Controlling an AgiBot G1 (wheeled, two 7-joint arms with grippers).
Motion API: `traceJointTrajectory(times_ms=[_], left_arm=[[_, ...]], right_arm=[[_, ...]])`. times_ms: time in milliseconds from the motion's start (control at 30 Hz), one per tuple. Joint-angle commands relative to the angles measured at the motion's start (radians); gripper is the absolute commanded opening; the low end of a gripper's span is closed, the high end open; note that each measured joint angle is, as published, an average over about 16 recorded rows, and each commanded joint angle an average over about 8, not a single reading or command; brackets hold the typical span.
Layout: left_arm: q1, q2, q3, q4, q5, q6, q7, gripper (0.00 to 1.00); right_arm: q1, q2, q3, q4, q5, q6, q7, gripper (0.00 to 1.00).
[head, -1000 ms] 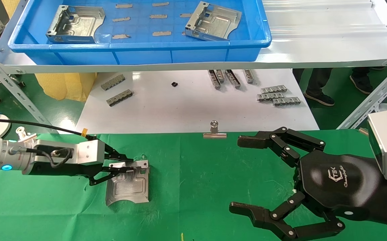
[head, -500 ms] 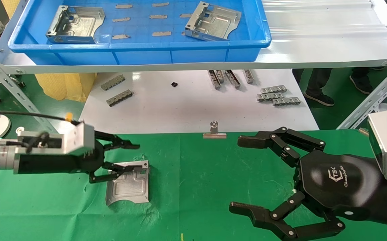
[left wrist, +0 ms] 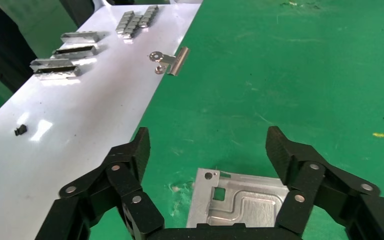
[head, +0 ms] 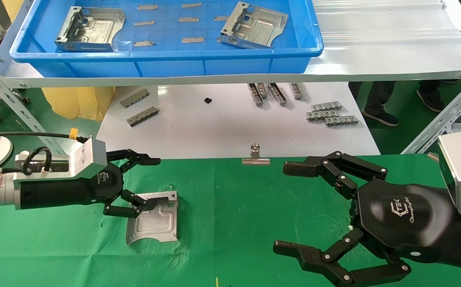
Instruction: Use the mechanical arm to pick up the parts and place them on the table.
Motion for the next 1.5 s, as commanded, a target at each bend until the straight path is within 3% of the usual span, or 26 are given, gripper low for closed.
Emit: traceJointTrajectory(times_ms=[33, 1500], left_arm=[[-0.002, 0.001, 0.004, -0.003, 0.006, -0.002, 0.005, 1.0], [0.442, -0.283, -0.306, -0.945, -0.298, -0.08, -0.567, 1.0]], right_arm=[[0.0, 0.0, 0.0, 0.0, 0.0, 0.0, 0.0, 1.0], [0.0, 0.0, 0.0, 0.0, 0.0, 0.0, 0.0, 1.0]])
